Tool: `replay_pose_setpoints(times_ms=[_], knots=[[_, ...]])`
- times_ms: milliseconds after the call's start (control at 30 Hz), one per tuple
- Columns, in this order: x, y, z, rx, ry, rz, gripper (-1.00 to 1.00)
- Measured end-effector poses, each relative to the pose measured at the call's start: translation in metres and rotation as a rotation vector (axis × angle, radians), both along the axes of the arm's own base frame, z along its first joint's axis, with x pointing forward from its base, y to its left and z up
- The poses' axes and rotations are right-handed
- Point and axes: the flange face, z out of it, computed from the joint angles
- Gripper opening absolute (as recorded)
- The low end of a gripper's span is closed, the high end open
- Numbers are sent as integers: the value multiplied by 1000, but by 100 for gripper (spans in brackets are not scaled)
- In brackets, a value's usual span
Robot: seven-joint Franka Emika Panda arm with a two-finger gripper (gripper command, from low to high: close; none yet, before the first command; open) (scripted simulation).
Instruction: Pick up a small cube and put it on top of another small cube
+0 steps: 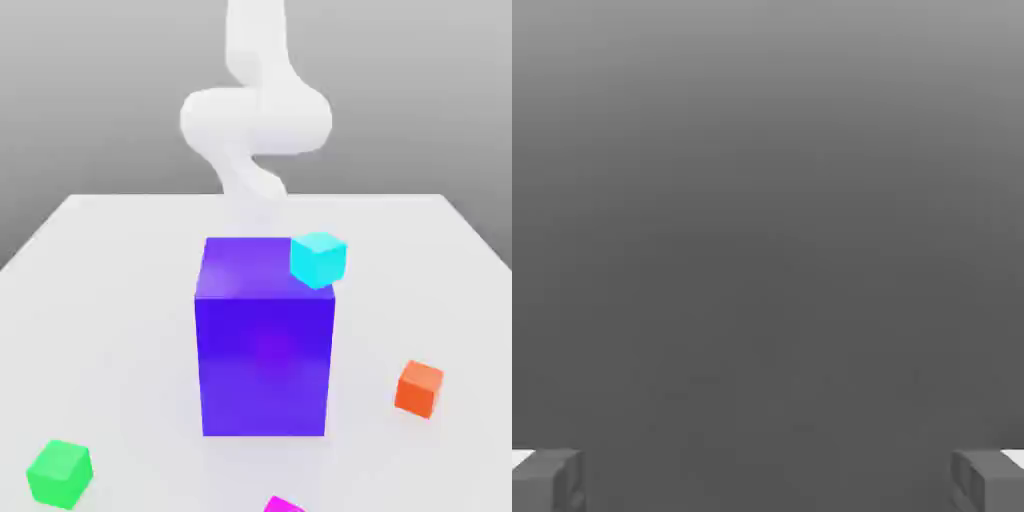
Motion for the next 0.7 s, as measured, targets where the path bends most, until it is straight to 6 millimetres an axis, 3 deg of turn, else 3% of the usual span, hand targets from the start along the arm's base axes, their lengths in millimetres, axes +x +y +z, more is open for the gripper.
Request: replay_pose_setpoints(times_ms=[167,367,533,700], knots=[[61,4,-67,40,126,-72,0],[116,8,-157,81,271,-157,0],[148,12,-241,112,391,-230,0],[165,15,-329,140,510,-306,0]])
